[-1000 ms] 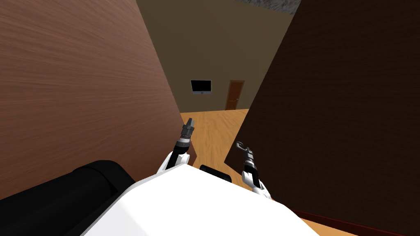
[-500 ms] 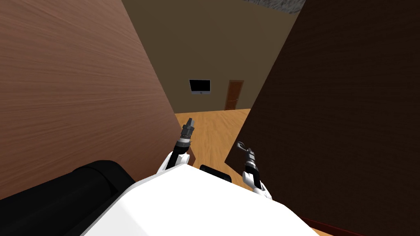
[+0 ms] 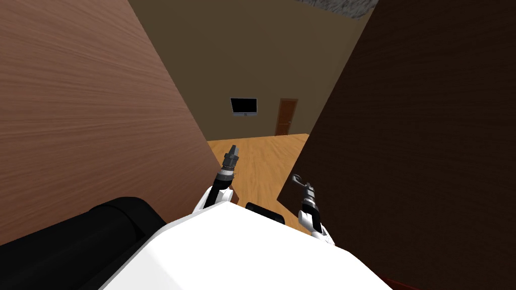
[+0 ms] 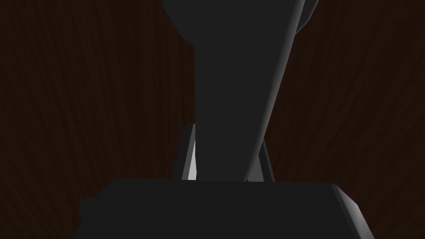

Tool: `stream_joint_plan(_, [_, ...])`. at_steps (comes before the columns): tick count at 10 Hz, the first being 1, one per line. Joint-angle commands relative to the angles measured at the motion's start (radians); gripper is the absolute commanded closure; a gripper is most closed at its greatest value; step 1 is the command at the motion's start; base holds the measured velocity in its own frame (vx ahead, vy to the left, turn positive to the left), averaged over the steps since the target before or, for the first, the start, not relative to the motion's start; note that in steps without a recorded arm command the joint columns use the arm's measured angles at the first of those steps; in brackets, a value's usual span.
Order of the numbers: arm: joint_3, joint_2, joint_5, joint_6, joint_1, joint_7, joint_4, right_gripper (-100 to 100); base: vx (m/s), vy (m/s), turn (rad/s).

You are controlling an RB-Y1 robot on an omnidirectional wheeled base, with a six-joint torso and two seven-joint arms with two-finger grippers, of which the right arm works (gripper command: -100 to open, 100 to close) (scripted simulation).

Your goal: Push the door open

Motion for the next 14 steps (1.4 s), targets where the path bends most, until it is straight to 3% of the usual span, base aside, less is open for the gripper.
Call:
stream_joint_plan(1, [-0.028, -0.017, -0.012, -0.015, -0.003, 0.008, -0.002, 100, 0.128, 0.033, -0.056])
stream_joint_plan(8, [-0.082, 0.019, -0.040, -0.018, -0.004, 0.041, -0.009, 100, 0.153, 0.020, -0.056])
stream_joint_plan(9, [-0.099, 0.038, -0.049, -0.018, -0.004, 0.052, -0.011, 100, 0.175, 0.066, -0.099])
stream_joint_plan(14, [-0.130, 0.086, -0.064, -0.020, -0.005, 0.071, -0.014, 100, 0.164, 0.079, -0.075])
